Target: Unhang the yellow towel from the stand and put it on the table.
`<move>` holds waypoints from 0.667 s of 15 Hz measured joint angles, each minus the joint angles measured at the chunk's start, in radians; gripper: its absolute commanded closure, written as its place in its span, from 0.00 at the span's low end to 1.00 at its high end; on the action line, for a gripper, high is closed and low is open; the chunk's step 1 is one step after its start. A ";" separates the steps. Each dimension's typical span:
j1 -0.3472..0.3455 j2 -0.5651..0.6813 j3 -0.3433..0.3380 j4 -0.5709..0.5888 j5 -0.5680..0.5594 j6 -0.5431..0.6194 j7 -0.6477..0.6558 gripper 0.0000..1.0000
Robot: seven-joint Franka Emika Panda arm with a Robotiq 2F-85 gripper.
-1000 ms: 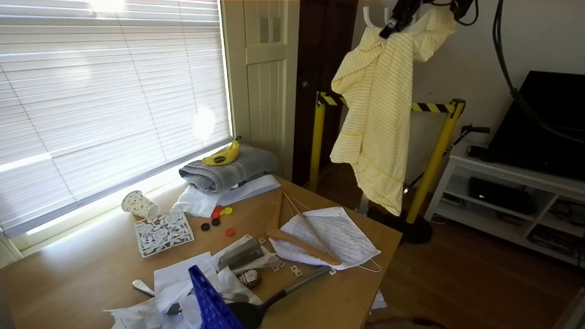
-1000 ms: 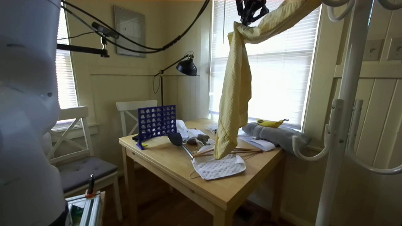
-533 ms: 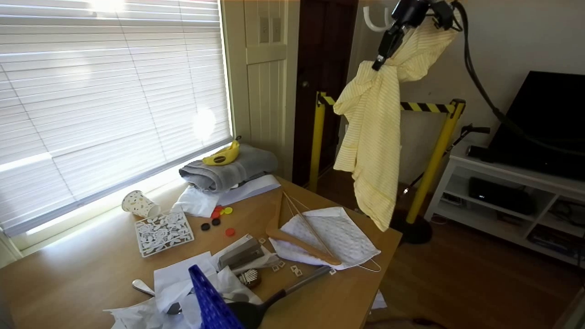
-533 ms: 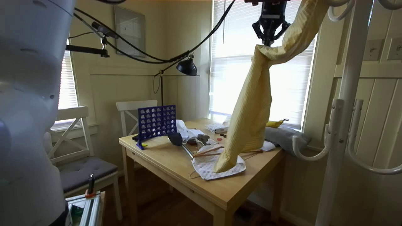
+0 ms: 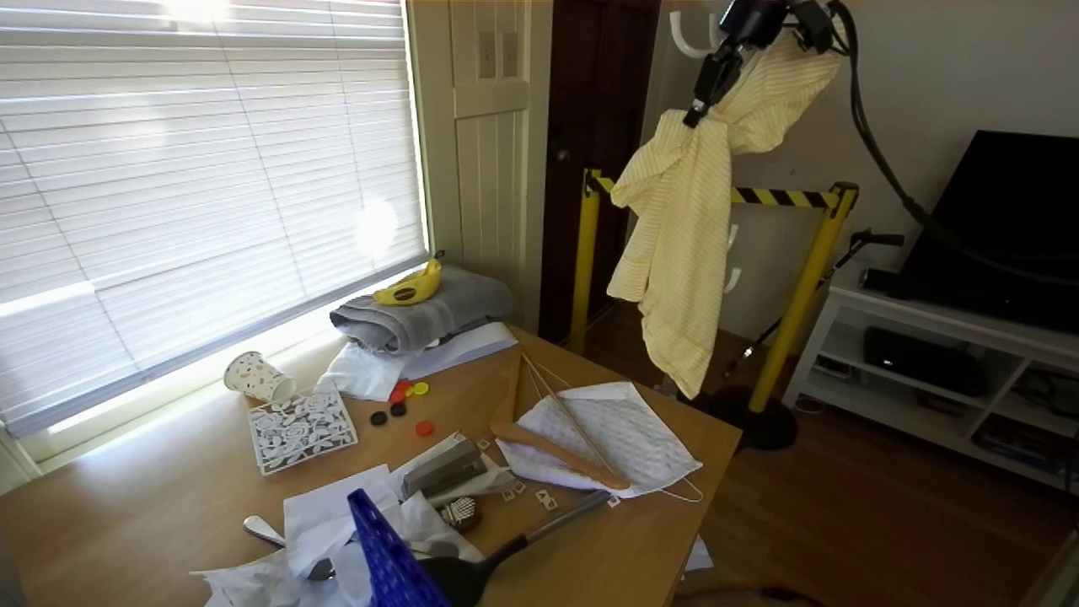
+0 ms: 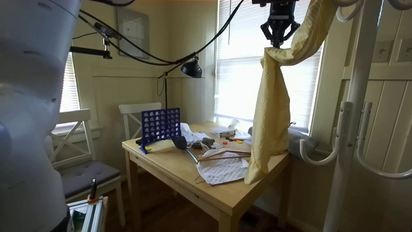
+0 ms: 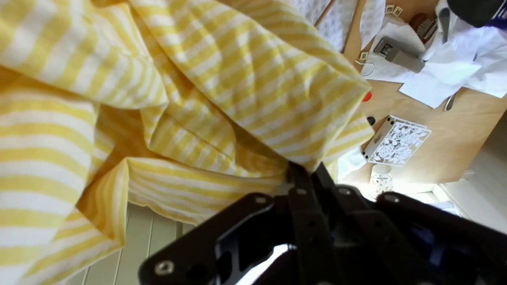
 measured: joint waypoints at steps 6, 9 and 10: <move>0.027 0.075 0.045 0.039 -0.027 -0.050 -0.009 0.98; 0.096 0.208 0.086 0.131 -0.078 -0.156 -0.009 0.98; 0.122 0.254 0.092 0.164 -0.086 -0.196 -0.009 0.98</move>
